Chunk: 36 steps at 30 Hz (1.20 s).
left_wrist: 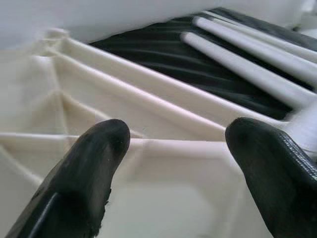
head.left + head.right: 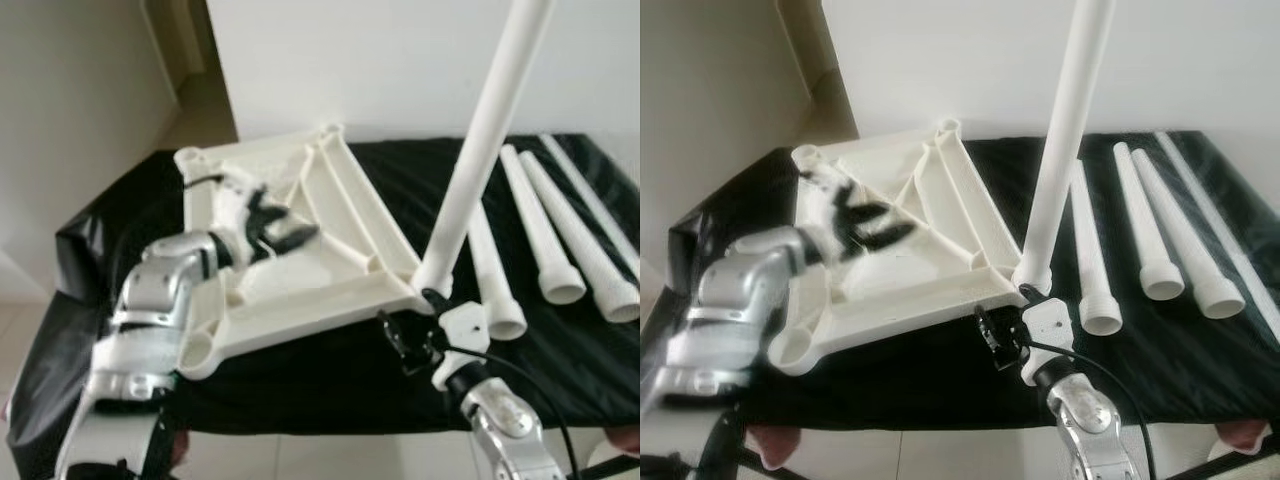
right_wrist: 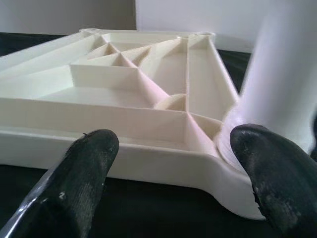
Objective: Building children table
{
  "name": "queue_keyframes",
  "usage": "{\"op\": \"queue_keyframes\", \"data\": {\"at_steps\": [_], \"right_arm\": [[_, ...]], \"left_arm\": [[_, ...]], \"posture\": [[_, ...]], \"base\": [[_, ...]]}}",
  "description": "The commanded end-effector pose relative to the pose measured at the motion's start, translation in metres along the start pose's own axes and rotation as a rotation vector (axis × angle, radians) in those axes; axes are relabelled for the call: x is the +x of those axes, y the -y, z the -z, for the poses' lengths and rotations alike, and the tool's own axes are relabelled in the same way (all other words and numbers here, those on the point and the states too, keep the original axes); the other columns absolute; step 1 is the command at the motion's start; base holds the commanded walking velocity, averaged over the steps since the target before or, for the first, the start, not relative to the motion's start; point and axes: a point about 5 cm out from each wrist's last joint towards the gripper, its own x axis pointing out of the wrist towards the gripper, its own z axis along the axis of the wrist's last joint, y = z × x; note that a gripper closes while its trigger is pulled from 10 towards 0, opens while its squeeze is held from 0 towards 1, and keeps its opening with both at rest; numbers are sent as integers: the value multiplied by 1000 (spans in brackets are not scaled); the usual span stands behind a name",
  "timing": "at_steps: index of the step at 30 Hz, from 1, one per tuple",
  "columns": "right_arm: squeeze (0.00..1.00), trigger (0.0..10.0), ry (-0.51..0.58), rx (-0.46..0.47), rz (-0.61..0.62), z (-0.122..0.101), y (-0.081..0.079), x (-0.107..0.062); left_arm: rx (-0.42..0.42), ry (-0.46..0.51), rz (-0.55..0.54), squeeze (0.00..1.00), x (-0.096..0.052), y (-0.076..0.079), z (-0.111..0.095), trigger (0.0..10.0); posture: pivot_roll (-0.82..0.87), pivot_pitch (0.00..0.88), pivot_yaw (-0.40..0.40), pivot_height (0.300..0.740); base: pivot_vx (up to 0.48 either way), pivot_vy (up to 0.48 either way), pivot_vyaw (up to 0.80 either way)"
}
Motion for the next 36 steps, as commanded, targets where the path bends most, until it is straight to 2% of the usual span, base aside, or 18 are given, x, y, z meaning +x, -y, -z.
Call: {"op": "queue_keyframes", "data": {"at_steps": [1,5,7,9,11,13,16,17,18,19,21,22,24,27,29,31,33,36], "right_arm": [[0,10000,-5,19,28,3,0,1],[0,10000,-3,50,103,5,-2,-1],[0,10000,-2,55,121,5,-1,-1],[0,10000,-2,55,121,5,-1,-1],[0,10000,2,62,163,5,2,-1],[0,10000,9,76,209,4,4,0],[0,10000,10,79,222,4,4,0],[0,10000,12,85,234,4,5,1],[0,10000,12,85,234,4,5,1],[0,10000,14,87,242,3,6,1],[0,10000,15,91,253,2,8,2],[0,10000,15,91,253,2,8,2],[0,10000,13,95,259,2,8,2],[0,10000,13,97,262,3,8,2],[0,10000,9,102,269,4,9,2],[0,10000,7,106,275,4,9,2],[0,10000,7,110,281,4,10,2],[0,10000,6,113,304,5,12,3]], "left_arm": [[18,-16,-126,0,-9,-20,2,10000],[210,-165,-256,0,-32,-50,14,10000],[244,-201,-282,0,-36,-54,17,10000],[244,-201,-282,0,-36,-54,17,10000],[275,-272,-342,0,-44,-63,27,10000],[298,-388,-429,0,-56,-73,43,10000],[303,-424,-447,0,-59,-76,49,10000],[335,-467,-450,0,-61,-77,57,10000],[335,-467,-450,0,-61,-77,57,10000],[369,-510,-440,0,-63,-76,65,10000],[498,-610,-357,0,-64,-68,84,10000],[498,-610,-357,0,-64,-68,84,10000],[583,-665,-283,0,-63,-61,94,10000],[593,-681,-258,0,-63,-59,98,10000],[657,-708,-189,0,-62,-53,103,10000],[669,-713,-162,0,-62,-51,105,10000],[659,-713,-143,0,-61,-49,107,10000],[614,-691,-33,0,-59,-35,112,10000]], "posture": [[-19,0,62,740],[-18,0,54,740],[-18,0,54,740],[-18,0,54,740],[-21,0,46,740],[-24,0,42,740],[-25,0,42,740],[-27,0,37,740],[-27,0,37,740],[-28,0,35,740],[-29,0,24,740],[-29,0,24,740],[-27,0,21,740],[-26,0,17,740],[-23,0,12,740],[-23,0,12,740],[-23,0,12,740],[-22,0,11,740]], "base": [[0,0,0],[0,0,0],[0,0,0],[0,0,0],[0,0,0],[0,0,0],[0,0,0],[0,0,0],[0,0,0],[0,0,0],[0,0,0],[0,0,0],[0,0,0],[0,0,0],[0,0,0],[0,0,0],[0,0,0],[0,0,0]]}}
